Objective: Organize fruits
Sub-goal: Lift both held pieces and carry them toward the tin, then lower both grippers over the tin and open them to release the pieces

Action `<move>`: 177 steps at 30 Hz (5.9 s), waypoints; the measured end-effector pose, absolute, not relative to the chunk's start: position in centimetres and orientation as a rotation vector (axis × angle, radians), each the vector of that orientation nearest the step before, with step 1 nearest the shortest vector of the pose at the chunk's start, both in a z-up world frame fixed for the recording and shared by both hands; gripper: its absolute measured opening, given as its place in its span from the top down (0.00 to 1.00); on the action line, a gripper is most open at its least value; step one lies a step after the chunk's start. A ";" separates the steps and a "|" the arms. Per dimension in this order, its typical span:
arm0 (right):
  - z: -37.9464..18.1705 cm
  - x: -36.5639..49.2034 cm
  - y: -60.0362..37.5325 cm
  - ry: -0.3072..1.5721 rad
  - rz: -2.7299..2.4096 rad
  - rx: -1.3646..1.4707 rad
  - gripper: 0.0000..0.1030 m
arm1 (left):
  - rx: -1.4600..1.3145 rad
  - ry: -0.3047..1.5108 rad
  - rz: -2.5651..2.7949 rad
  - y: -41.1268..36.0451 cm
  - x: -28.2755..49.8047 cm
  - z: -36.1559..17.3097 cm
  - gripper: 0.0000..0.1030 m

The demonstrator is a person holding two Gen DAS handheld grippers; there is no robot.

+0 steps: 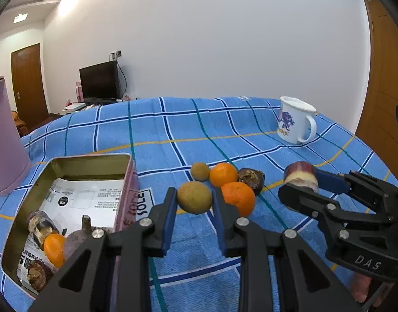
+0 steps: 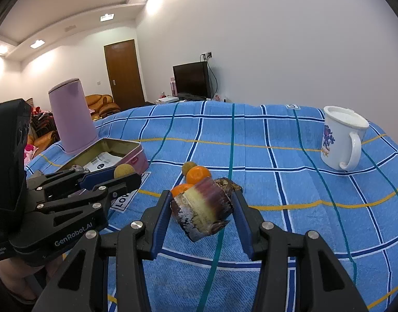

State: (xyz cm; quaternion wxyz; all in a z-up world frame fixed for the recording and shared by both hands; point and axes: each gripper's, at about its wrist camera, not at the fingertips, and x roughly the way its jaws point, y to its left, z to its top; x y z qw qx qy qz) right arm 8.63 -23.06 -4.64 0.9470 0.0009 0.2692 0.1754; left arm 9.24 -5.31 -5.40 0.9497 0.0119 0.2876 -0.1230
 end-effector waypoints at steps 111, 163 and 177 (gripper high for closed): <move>-3.6 6.8 -15.6 0.384 0.398 -0.074 0.53 | 0.006 0.467 0.015 0.8 6.1 -4.4 0.73; -4.0 7.2 -5.6 0.408 0.622 -0.170 0.53 | -0.074 0.555 0.191 10.8 6.5 -5.3 0.73; -4.2 7.6 -4.6 0.428 0.654 -0.197 0.53 | -0.097 0.600 0.175 11.7 7.1 -5.7 0.73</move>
